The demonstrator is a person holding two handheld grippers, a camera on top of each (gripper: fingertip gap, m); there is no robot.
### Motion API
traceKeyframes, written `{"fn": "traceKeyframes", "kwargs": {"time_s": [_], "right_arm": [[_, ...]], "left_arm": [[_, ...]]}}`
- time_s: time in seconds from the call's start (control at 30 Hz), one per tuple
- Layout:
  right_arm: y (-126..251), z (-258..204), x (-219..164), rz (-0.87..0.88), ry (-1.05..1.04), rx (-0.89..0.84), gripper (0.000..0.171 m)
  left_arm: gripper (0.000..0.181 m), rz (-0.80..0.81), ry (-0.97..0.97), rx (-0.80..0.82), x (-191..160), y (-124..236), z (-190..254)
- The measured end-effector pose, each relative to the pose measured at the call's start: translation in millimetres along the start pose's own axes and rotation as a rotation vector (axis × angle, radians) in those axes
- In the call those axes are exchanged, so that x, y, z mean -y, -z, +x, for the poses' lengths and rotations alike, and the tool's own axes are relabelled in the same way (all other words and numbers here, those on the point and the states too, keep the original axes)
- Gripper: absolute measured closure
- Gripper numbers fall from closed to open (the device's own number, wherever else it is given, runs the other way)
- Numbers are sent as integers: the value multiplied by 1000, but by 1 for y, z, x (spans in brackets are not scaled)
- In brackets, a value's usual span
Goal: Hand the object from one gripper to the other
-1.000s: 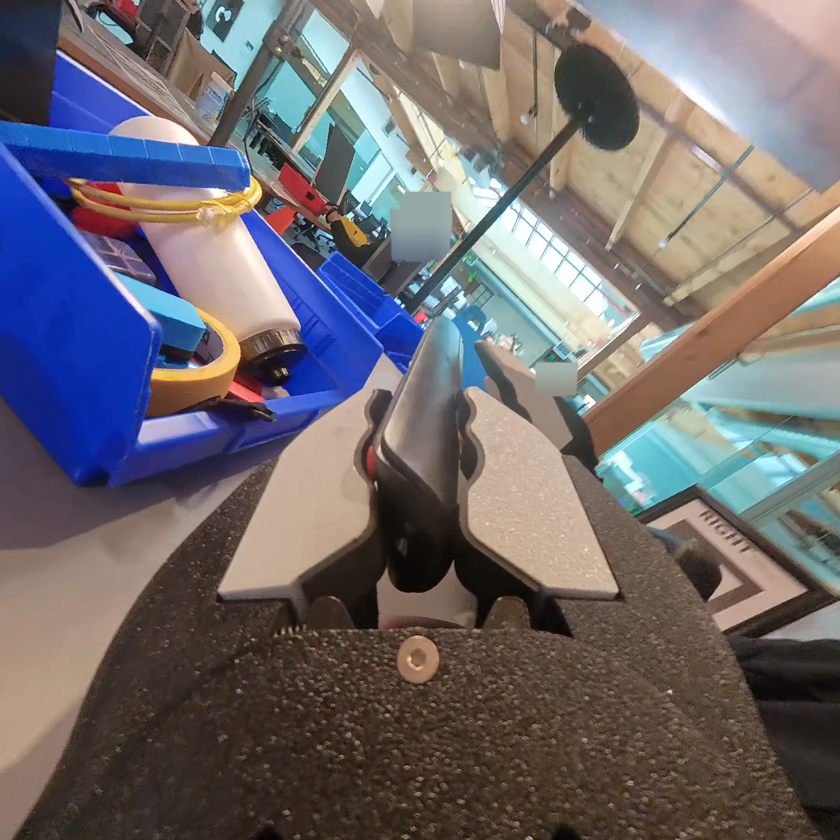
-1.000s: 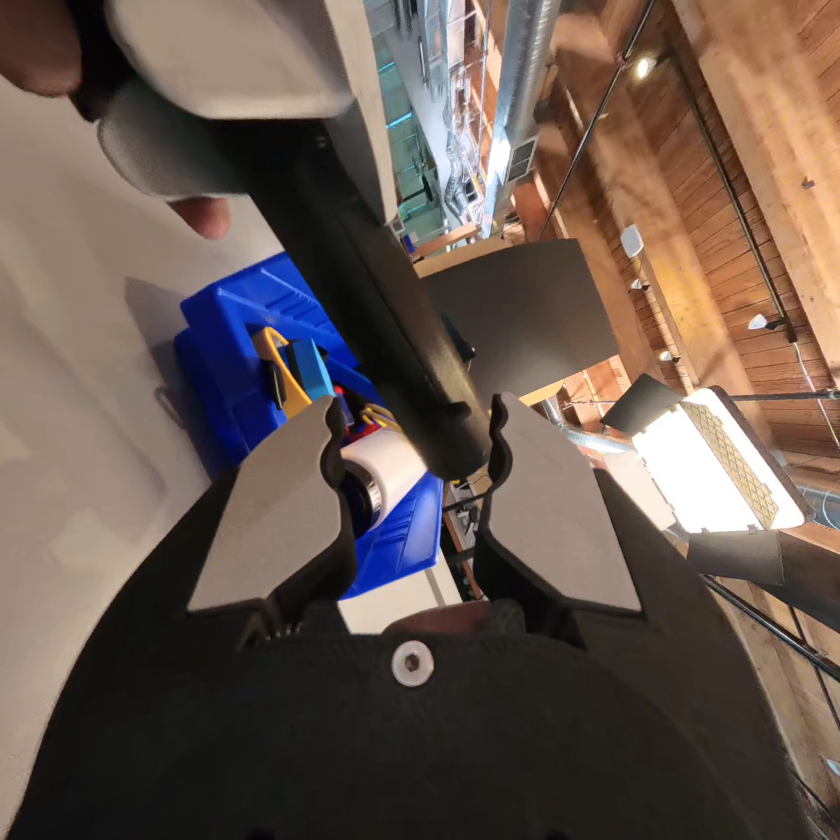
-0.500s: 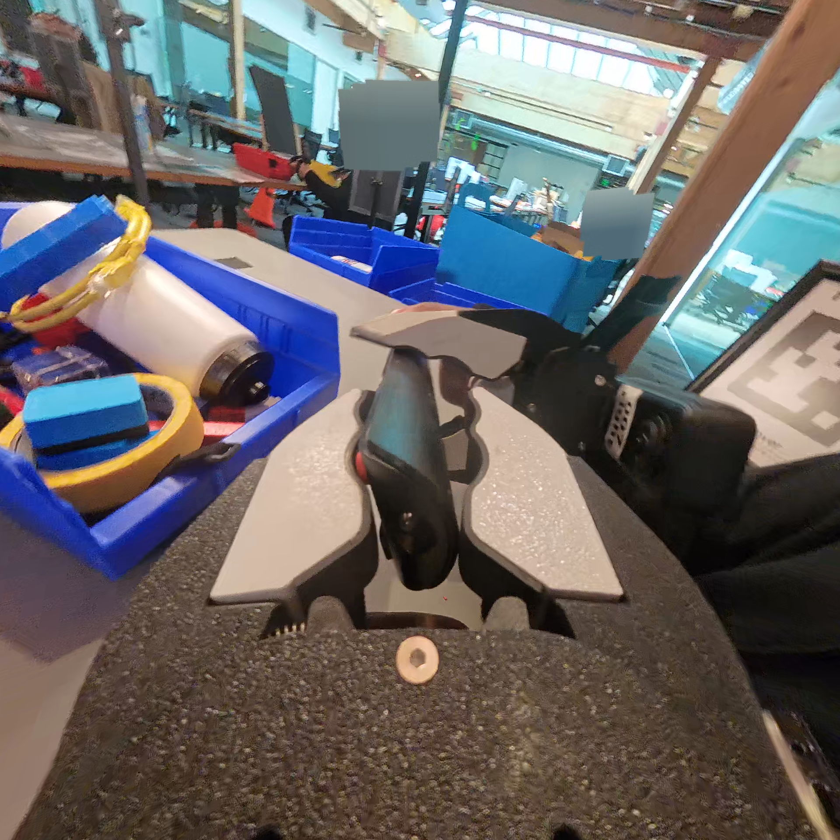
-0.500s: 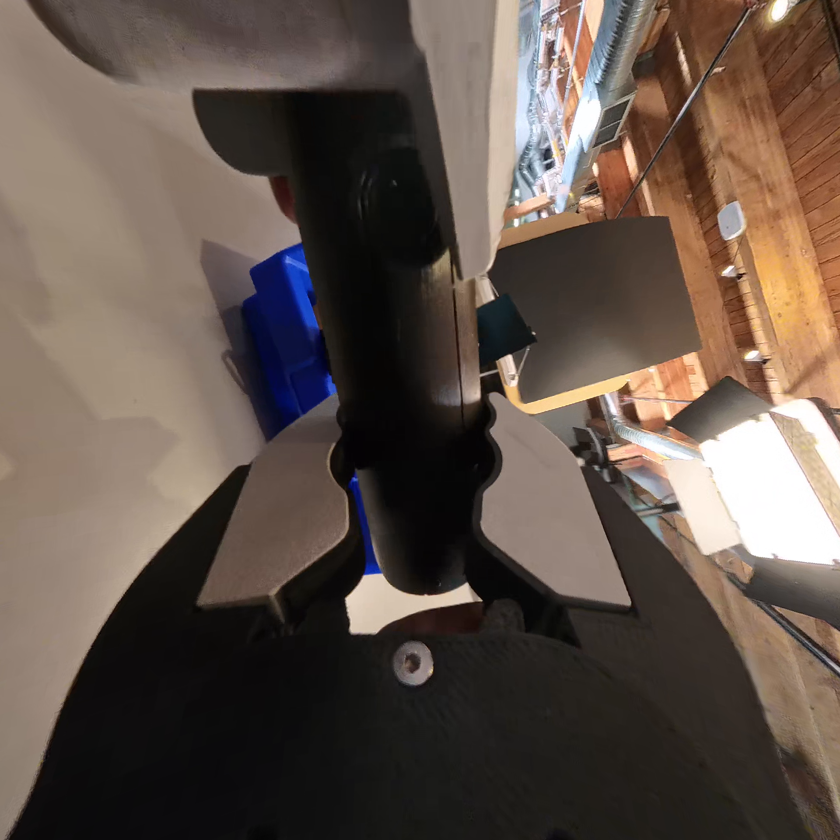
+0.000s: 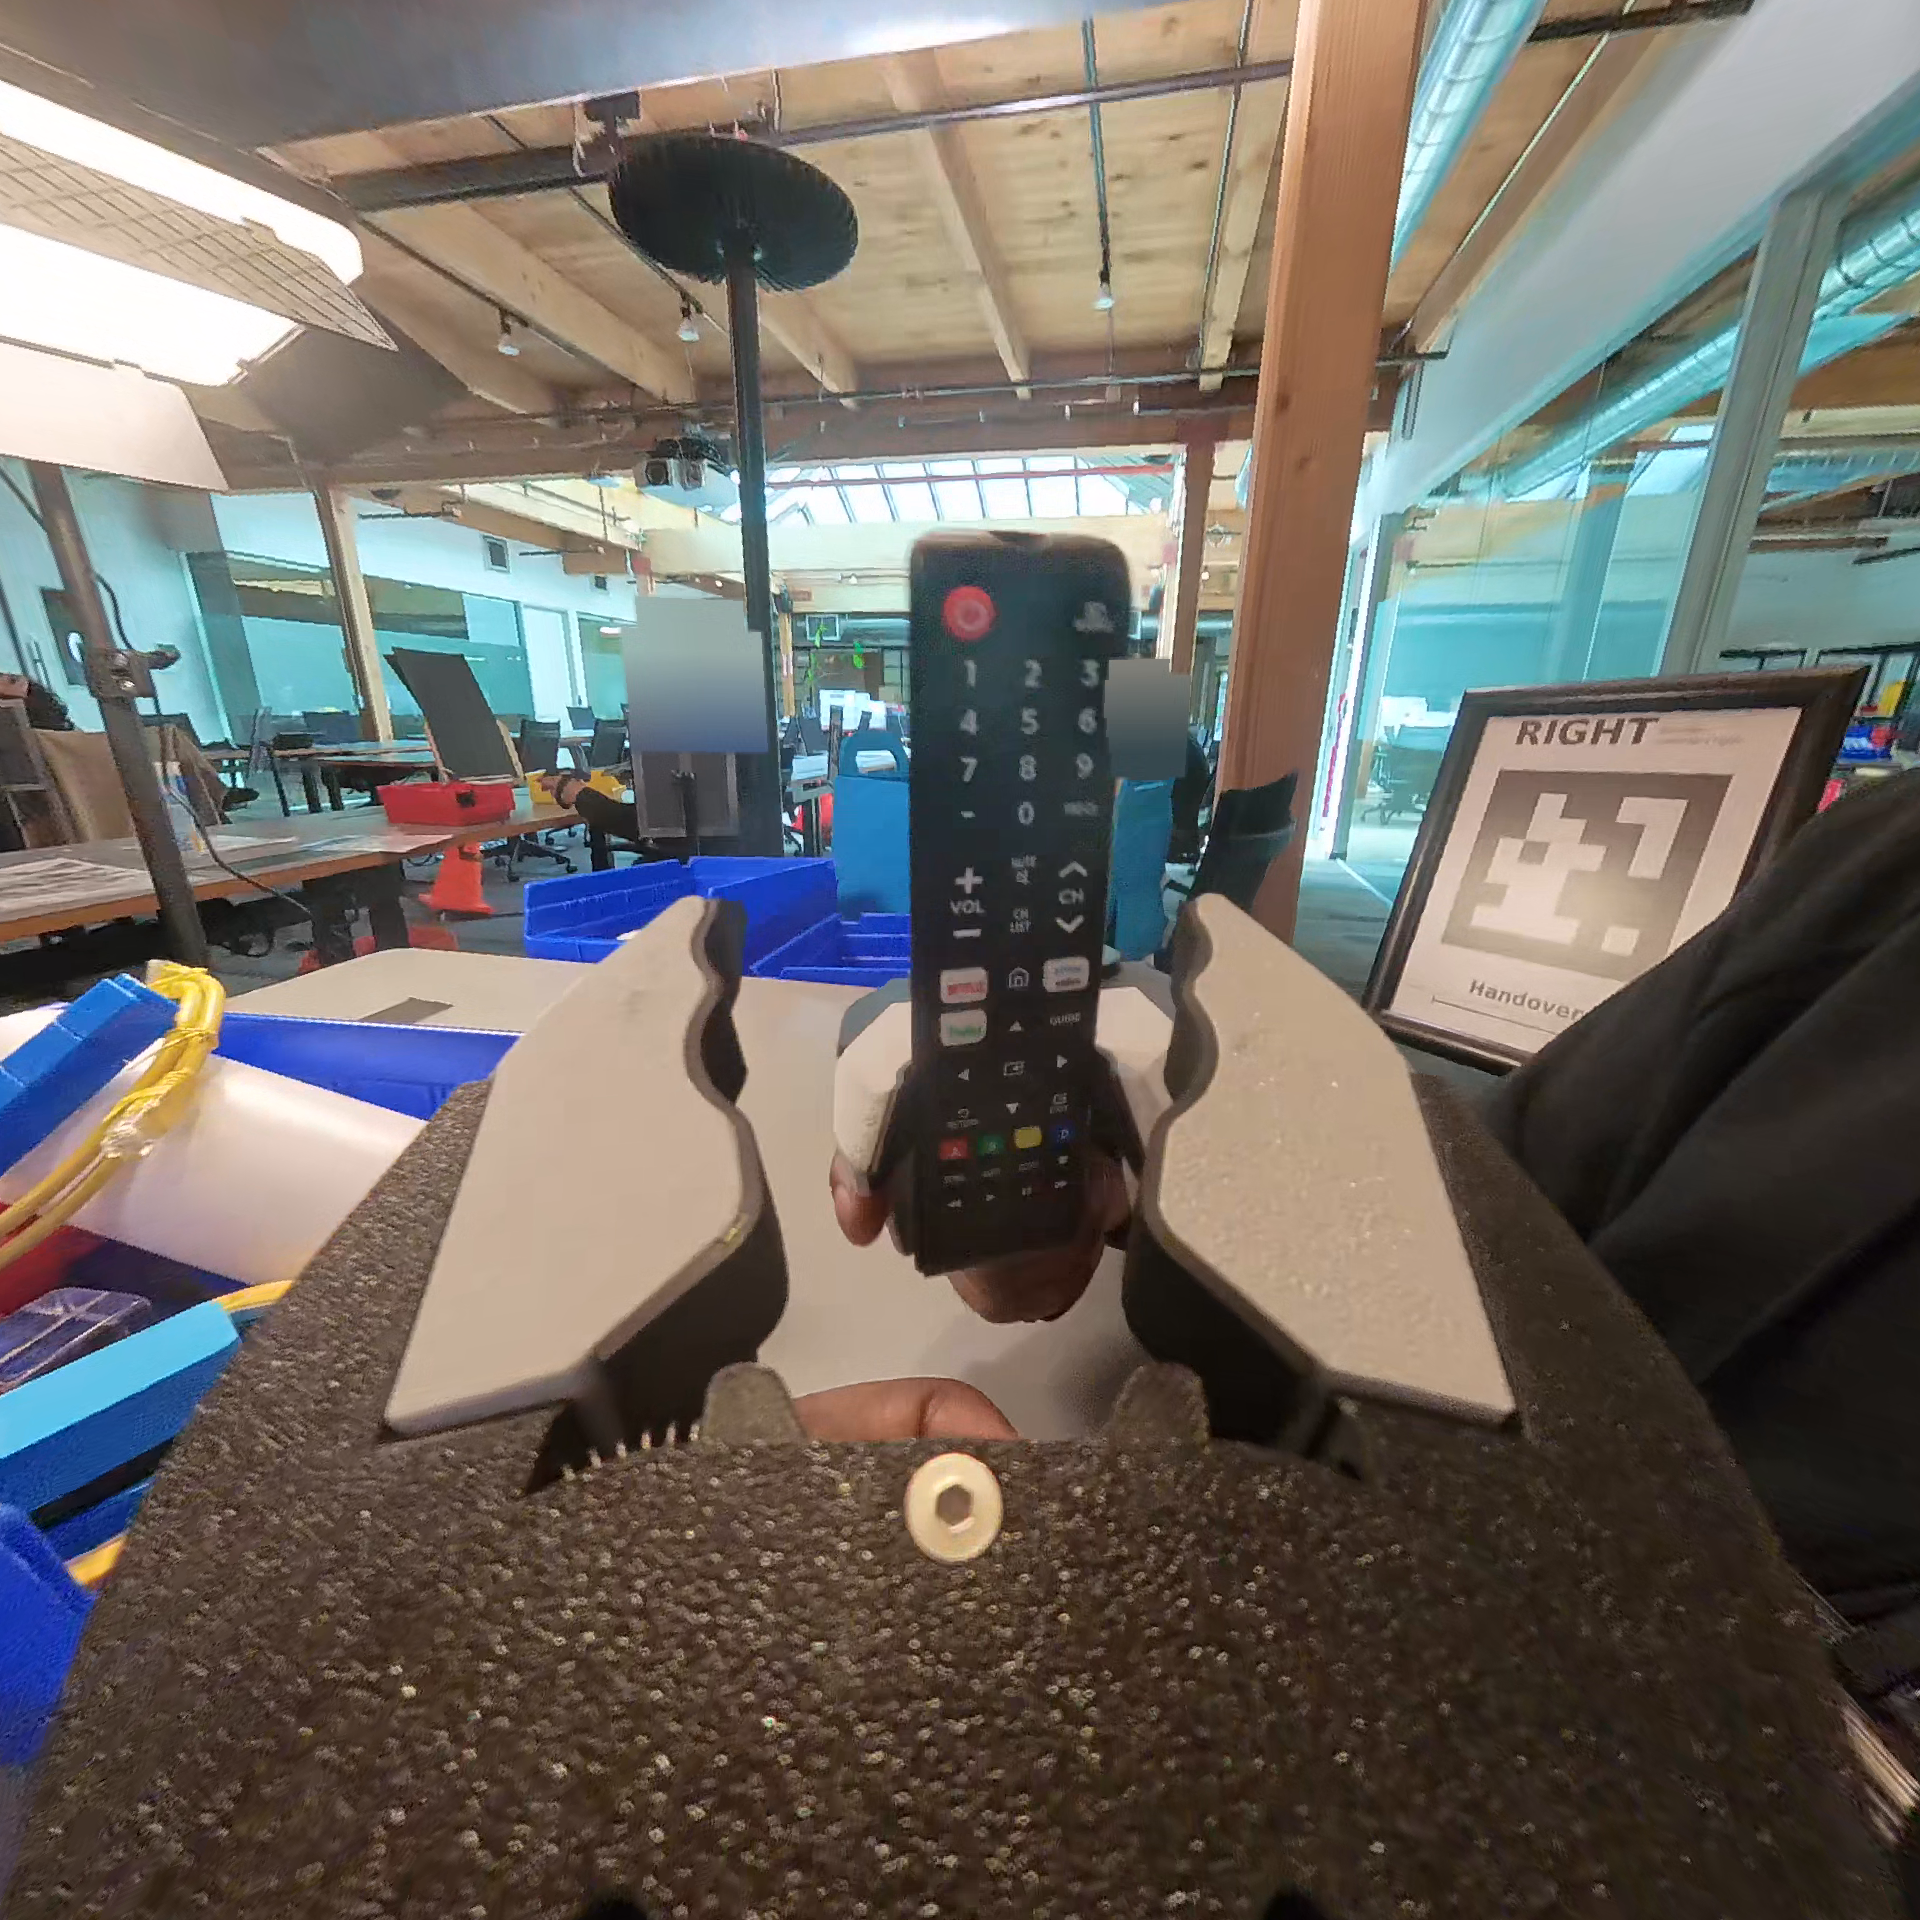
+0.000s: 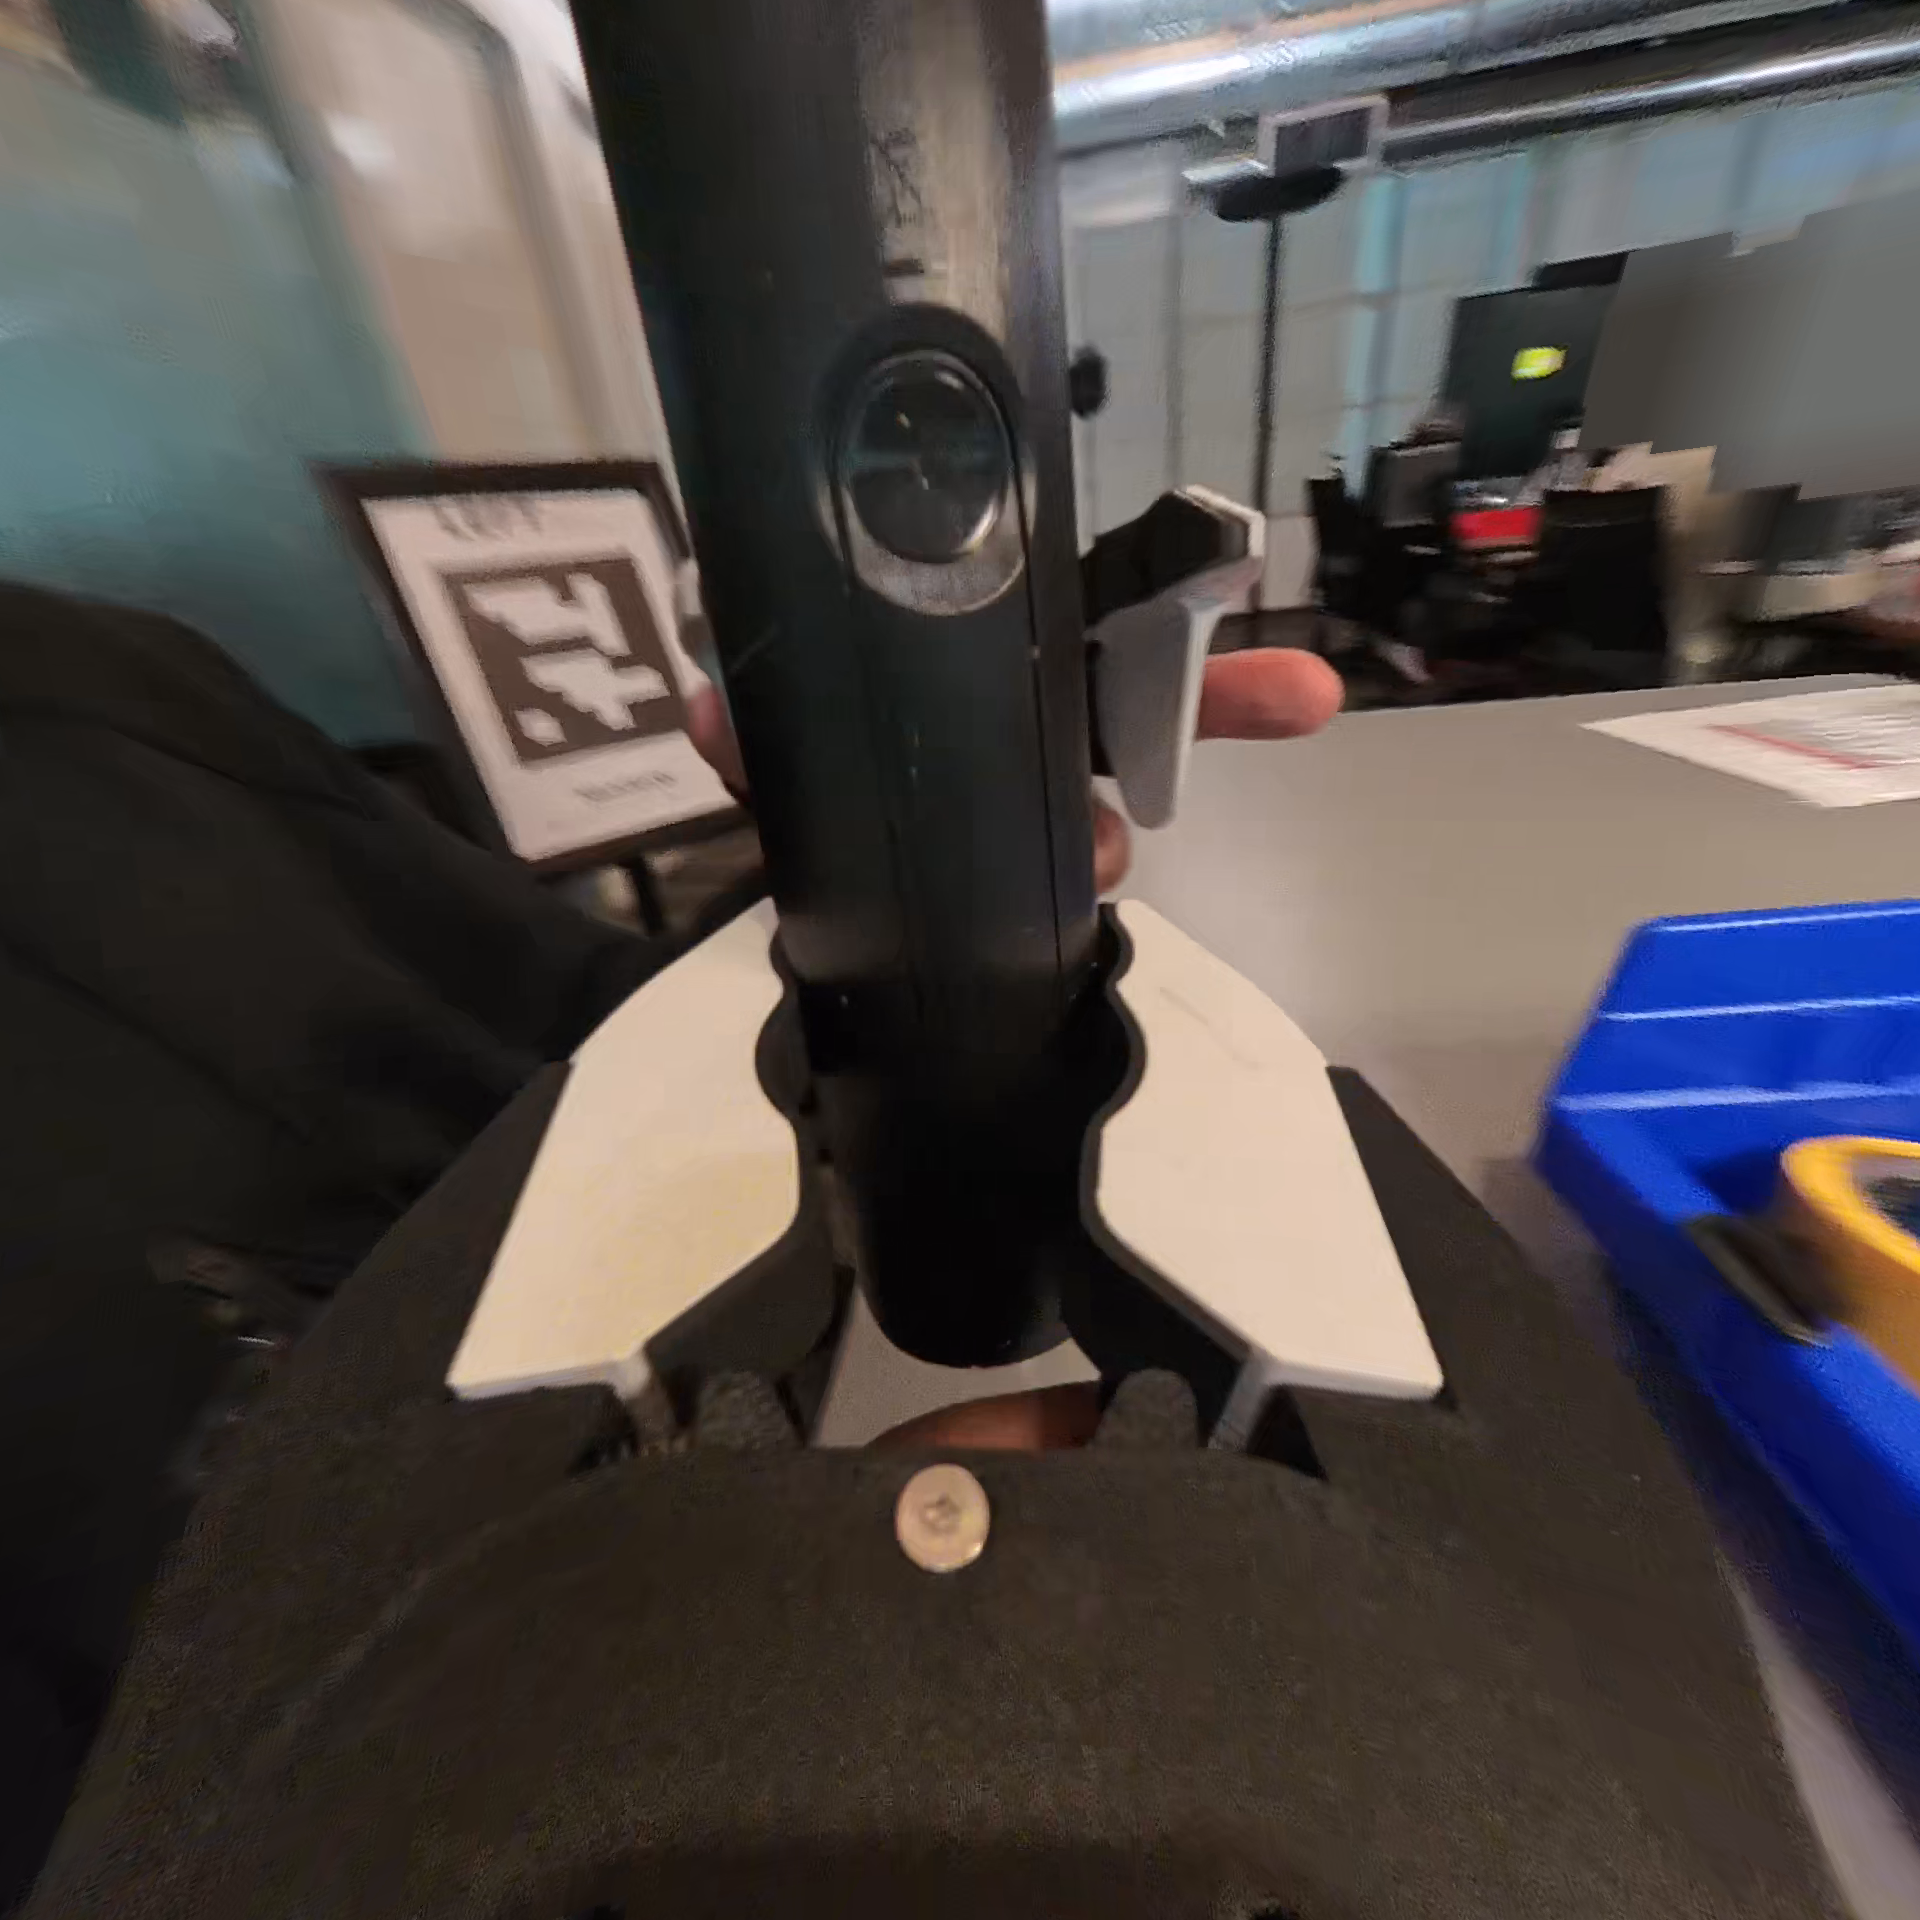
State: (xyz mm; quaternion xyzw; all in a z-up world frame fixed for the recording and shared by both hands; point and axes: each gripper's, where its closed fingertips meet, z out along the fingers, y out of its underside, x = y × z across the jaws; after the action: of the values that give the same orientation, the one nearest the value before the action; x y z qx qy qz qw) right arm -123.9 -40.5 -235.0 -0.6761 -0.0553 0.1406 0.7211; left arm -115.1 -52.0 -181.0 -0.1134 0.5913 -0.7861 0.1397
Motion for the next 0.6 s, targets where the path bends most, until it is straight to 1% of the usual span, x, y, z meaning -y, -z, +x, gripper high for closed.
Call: {"fn": "traceKeyframes", "kwargs": {"time_s": [0.07,0.1,0.23,0.27,0.33,0.4,0.5,0.6], "right_arm": [[-5,-8,-1,30,-102,87,118],[-9,-7,-5,22,-120,86,118],[-19,-7,-22,-70,-53,48,118],[-20,-7,-25,-89,-30,38,118],[-22,-4,-31,-123,-8,12,118],[-21,-1,-32,-127,-12,1,118],[-18,13,-25,-93,8,-94,118],[-13,37,-22,-102,136,-290,121]], "left_arm": [[100,-47,-16,-3,-5,-6,7],[100,-80,-23,11,-9,-9,8],[102,-197,-32,125,-25,-21,4],[106,-219,-27,144,-28,-22,4],[125,-265,-25,169,-33,-23,5],[127,-293,-40,213,-34,-22,2],[127,-285,-69,295,-29,-18,-9],[127,-278,-145,435,-26,-11,-27]]}}
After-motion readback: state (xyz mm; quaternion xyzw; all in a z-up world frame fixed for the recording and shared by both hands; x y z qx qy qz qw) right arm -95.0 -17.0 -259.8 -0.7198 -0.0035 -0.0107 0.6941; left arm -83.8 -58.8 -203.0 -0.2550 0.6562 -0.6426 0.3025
